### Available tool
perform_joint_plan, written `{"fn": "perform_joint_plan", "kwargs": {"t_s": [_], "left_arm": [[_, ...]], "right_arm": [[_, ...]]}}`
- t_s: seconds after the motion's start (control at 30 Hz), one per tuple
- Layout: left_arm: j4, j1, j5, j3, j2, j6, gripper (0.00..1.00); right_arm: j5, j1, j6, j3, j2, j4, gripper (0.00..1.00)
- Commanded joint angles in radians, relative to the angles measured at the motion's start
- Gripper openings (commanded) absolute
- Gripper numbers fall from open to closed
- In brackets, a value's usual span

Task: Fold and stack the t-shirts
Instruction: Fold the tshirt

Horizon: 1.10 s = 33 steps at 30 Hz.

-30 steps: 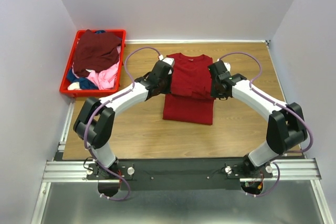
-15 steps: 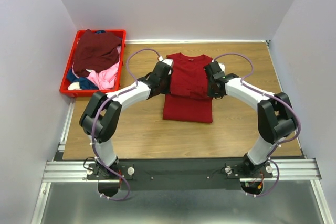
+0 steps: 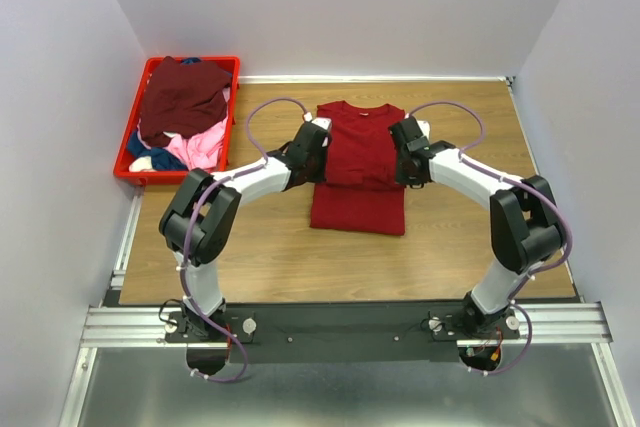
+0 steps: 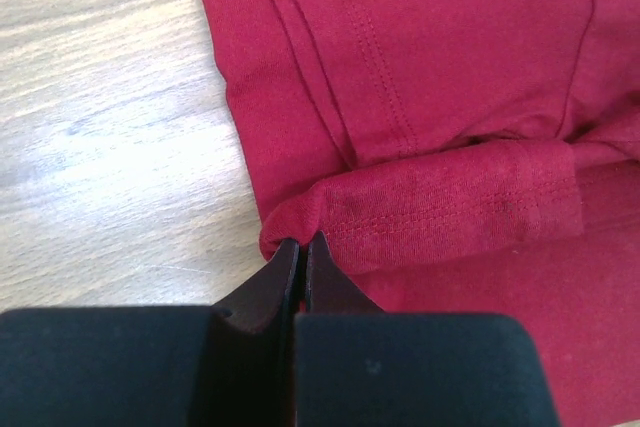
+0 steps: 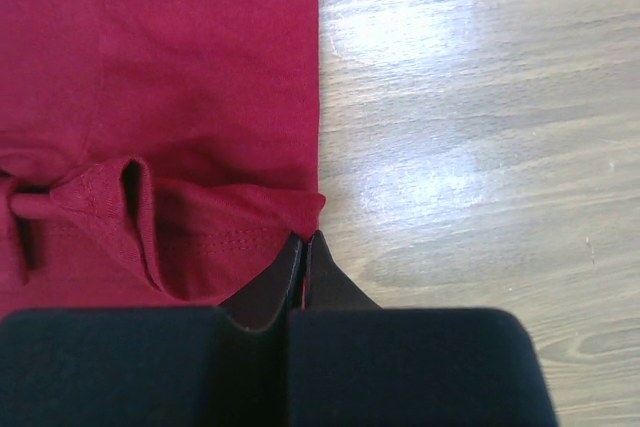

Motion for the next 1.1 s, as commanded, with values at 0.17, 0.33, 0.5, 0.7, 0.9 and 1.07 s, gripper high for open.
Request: {"fn": "perform_joint_plan", "kwargs": {"t_s": [0.17,0.33,0.5,0.7,0.9,1.07], "left_arm": [[0.032,-0.002,-0.031,-0.004,-0.048,0.003,0.04],[0.028,-0.002,-0.06,-0.01,-0.022,-0.002,0.05],[0.011,-0.002,-0.077,-0.001,0.026,-0.029,0.49],[0.014,-0.01,-0.087,-0.024,-0.058,-0.03,0.66],[-0.033,-0.106,-0.112,-0.053,-0.194,-0.042,0.64],[-0.017,-0.205,-0.092,-0.13,-0.258,-0.102,0.37]], "right_arm": [[0.064,-0.01,0.028,-0.032,-0.057,0.007,0.01],[0.062,-0.01,0.024,-0.035,-0.003,0.022,0.01],[0.062,-0.01,0.007,-0.05,0.054,0.073,0.18],[0.033,0.004,-0.035,-0.041,-0.024,0.082,0.39],[-0.03,0.093,-0.05,-0.089,-0.164,0.104,0.39],[-0.214,0.113,-0.026,-0.162,-0.193,0.208,0.33]]}}
